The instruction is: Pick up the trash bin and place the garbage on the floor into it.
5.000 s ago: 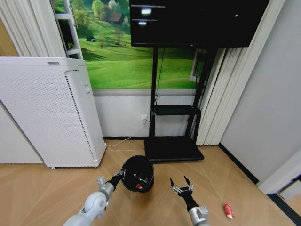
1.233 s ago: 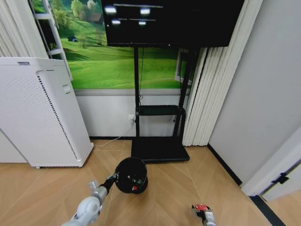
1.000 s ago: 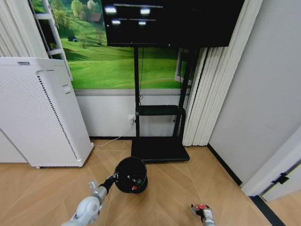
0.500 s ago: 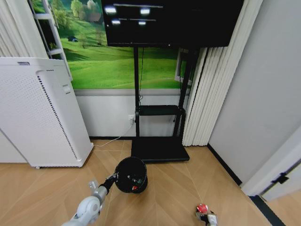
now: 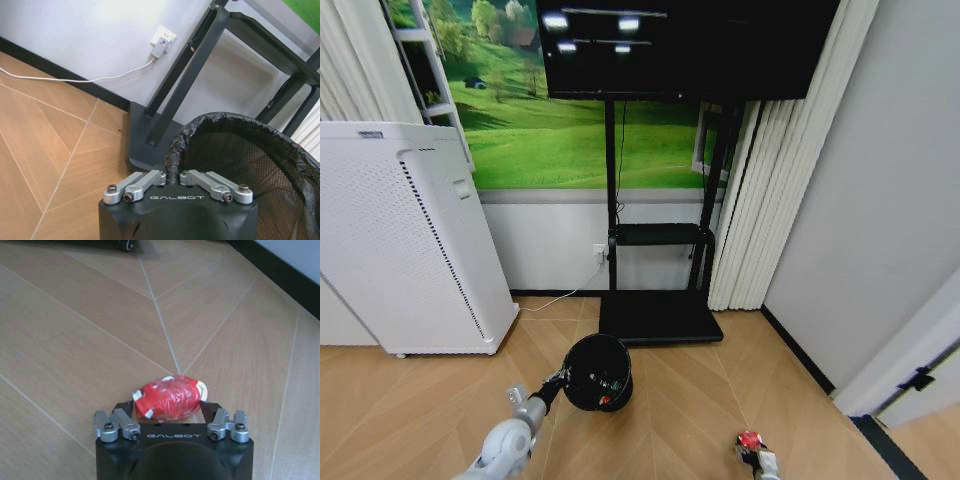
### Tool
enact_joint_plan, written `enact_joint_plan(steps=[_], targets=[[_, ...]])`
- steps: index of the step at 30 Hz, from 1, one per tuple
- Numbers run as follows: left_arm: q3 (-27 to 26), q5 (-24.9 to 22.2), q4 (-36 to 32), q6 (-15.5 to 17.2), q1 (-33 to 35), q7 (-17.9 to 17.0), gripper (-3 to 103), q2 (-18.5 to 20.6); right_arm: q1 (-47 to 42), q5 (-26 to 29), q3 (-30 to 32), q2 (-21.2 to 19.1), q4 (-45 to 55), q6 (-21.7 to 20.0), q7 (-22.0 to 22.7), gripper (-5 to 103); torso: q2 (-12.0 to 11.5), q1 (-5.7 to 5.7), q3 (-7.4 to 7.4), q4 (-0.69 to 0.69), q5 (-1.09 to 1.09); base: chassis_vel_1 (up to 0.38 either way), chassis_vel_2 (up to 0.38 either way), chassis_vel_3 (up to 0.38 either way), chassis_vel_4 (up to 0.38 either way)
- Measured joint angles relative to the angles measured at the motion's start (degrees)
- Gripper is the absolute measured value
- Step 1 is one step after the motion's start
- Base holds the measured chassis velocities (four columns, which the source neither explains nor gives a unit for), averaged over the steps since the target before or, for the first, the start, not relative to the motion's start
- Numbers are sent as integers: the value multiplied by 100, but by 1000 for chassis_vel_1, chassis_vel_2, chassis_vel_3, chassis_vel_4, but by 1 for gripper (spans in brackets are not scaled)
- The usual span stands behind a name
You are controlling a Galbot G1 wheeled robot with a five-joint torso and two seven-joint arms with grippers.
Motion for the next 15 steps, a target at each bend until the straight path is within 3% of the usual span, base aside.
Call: enact_joint_plan(steps=[5,8,10,12,13,15], targets=[[-15,1,-2,-14,19,0,6,1,55,-25,-4,17,-65,23,25,61,0,0,0,1,0,0,0,0,0],[-22,3,0,-17,23,0,6,1,71,-25,-4,17,-120,95,53,45,0,0,0,1,0,0,0,0,0],[-21,4,1,-17,23,0,6,-1,70,-25,-3,16,-123,103,54,45,0,0,0,0,0,0,0,0,0],[-20,6,12,-20,17,0,6,-11,50,-23,8,10,-123,128,54,29,0,0,0,1,0,0,0,0,0],[-20,6,12,-20,17,0,6,-11,50,-23,8,10,-123,128,54,29,0,0,0,1,0,0,0,0,0],[-18,8,14,-21,13,0,6,-12,30,-19,21,3,-109,139,58,18,0,0,0,0,0,0,0,0,0]])
